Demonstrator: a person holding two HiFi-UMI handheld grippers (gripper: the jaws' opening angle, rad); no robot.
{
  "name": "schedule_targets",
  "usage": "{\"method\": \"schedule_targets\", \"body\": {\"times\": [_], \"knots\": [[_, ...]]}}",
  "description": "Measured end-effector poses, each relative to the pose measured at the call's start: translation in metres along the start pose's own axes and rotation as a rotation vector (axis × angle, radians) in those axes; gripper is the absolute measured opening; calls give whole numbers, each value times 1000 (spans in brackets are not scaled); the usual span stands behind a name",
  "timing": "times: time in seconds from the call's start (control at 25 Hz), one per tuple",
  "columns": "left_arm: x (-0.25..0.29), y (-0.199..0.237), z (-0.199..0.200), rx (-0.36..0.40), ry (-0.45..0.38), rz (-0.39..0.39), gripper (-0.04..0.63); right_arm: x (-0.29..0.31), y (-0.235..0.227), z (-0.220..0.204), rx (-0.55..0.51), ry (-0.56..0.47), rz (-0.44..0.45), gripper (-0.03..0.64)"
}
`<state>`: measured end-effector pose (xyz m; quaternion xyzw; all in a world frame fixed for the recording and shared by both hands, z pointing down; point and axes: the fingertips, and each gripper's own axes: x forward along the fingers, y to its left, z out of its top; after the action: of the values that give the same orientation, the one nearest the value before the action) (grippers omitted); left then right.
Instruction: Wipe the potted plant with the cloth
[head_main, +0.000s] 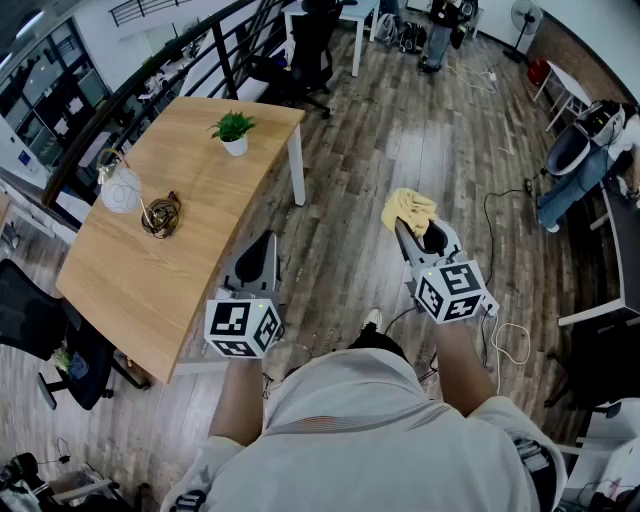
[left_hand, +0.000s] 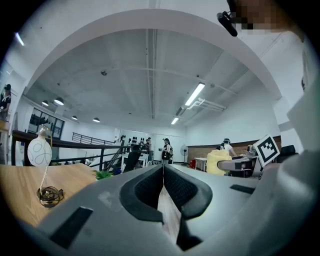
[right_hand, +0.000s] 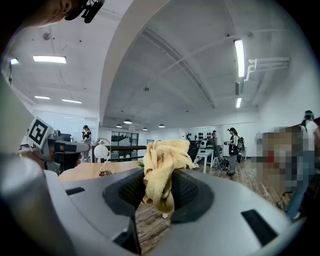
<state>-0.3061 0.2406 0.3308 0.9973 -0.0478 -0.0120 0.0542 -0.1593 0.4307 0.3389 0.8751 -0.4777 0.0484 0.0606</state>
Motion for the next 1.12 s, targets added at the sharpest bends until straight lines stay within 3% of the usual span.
{"method": "schedule_targets", "body": {"times": [0.36,0.76,1.12], "knots": [[10,-5,-6,8,10,-13,17,3,-9,-12,5,11,-17,181],[20,1,-13,-17,22,23,17,21,-19,-17,10,22,9,181],[76,10,-10,-7,66,52,17,67,-59,-7,42,-30,48,186]]}}
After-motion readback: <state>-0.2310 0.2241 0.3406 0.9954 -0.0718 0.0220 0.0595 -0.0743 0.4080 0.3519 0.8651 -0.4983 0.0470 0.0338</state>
